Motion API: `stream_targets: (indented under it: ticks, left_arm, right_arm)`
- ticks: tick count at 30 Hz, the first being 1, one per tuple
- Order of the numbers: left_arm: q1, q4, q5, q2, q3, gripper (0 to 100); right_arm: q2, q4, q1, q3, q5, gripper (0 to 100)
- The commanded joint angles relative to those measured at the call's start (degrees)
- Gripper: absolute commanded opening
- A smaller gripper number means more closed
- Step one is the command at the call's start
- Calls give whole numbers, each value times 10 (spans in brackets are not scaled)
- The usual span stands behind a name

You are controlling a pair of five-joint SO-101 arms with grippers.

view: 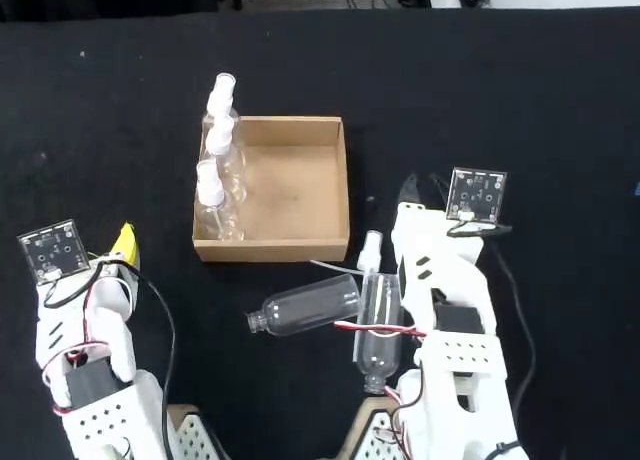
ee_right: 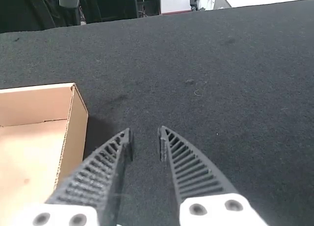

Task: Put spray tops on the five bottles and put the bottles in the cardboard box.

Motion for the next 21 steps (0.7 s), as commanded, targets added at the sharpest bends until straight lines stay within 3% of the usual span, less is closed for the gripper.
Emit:
stream_targets:
  ticks: [1, 7, 14, 18, 21]
  left_arm:
    - [10, 3, -7, -6, -17, 264]
    - [26, 12, -8, 62, -63, 264]
    - [75, -20, -4, 280, -139, 261]
    - [68, -71, -4, 379, -140, 261]
    - [55, -96, -4, 412, -138, 261]
  right_arm:
    - [-12, -11, -8, -7, 5, 78]
    - [-12, 108, -8, -80, 5, 78]
    - [-12, 211, -8, -144, 7, 78]
    - [-11, 246, -19, -175, 77, 78]
    - [-11, 335, -58, -229, 120, 78]
